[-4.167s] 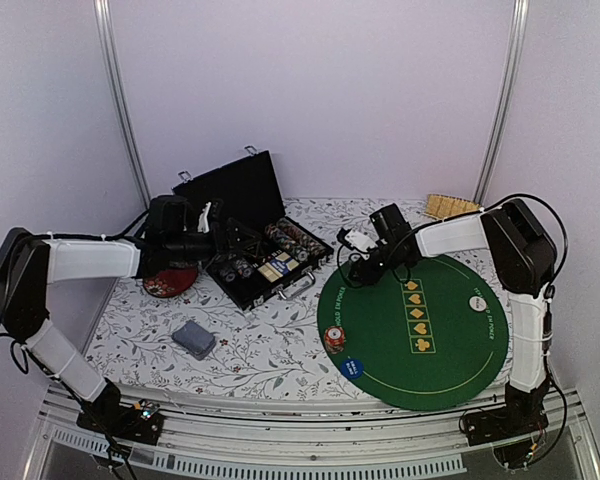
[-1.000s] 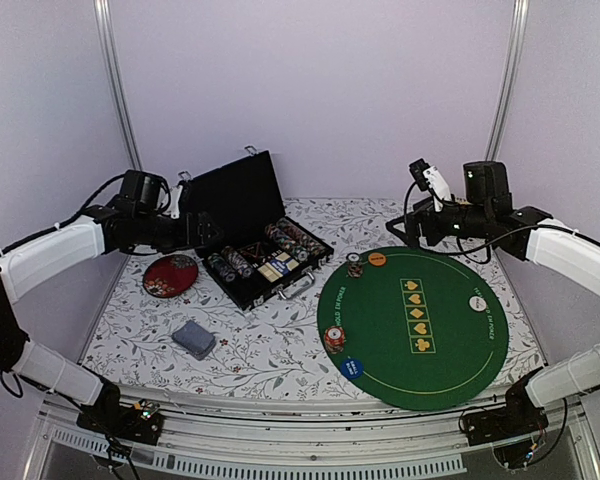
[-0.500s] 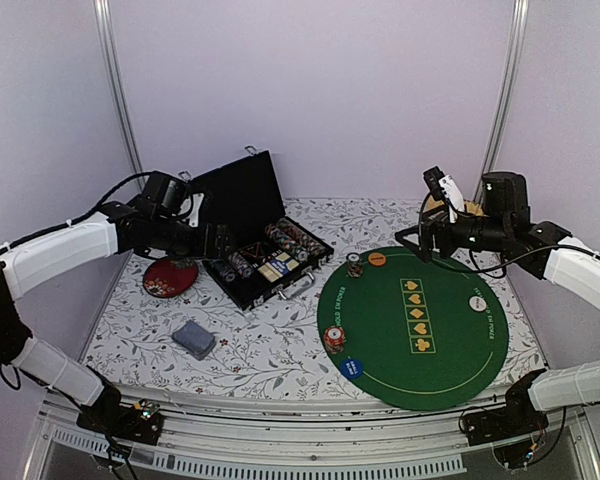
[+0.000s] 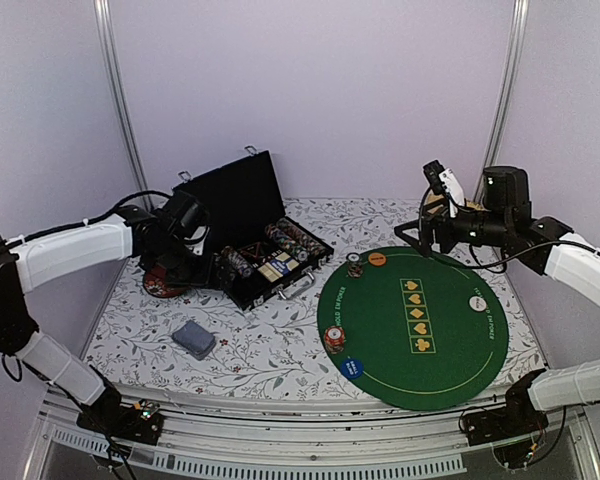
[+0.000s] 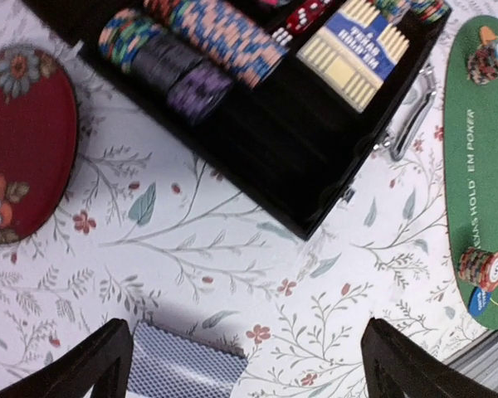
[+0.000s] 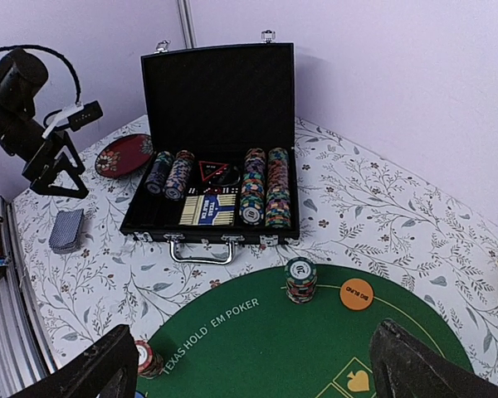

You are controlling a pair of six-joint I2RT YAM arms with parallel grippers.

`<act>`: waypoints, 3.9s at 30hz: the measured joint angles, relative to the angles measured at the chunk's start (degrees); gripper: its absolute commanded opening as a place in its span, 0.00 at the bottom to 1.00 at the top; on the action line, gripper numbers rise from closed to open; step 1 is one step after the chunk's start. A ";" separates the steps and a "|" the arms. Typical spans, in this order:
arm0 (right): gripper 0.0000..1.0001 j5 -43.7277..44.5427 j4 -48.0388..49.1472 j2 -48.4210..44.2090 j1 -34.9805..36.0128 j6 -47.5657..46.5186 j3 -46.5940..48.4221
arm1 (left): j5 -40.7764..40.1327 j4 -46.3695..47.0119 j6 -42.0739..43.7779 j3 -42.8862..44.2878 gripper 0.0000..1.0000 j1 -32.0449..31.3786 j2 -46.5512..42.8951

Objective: Distribute texas hold em gaming equipment
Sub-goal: Move the face-down deck piles to the center of the board, then pick up the face-down deck piles from the center of the board.

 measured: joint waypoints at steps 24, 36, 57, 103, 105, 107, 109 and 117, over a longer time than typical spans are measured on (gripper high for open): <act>0.99 -1.90 -0.07 7.80 0.00 0.74 2.08 | -17.73 1.11 -64.74 -18.58 0.98 -12.98 -0.52; 0.99 -2.47 -0.04 7.80 0.00 0.70 2.08 | -18.49 2.84 -71.06 -21.33 0.98 -13.53 -0.11; 0.99 -3.61 -0.07 8.52 0.00 0.31 2.08 | -17.09 7.28 -60.65 -22.91 0.70 -12.79 1.42; 0.99 -9.66 -2.23 10.80 2.05 3.80 2.62 | -9.03 15.54 -4.52 -9.18 0.58 -29.42 15.89; 0.99 -9.68 -2.21 10.80 2.05 3.82 2.75 | -8.76 16.17 -4.57 -9.92 0.53 -29.40 15.21; 0.99 -9.73 -2.25 10.84 2.05 3.93 2.91 | -8.28 16.63 -4.31 -10.47 0.52 -29.42 14.27; 0.99 -10.19 -2.23 11.17 2.08 4.13 3.28 | -7.91 16.81 -3.67 -11.19 0.52 -29.44 13.68; 0.99 -16.44 -0.48 16.57 2.27 9.62 5.18 | -7.30 9.92 2.19 -11.43 0.52 -30.49 10.21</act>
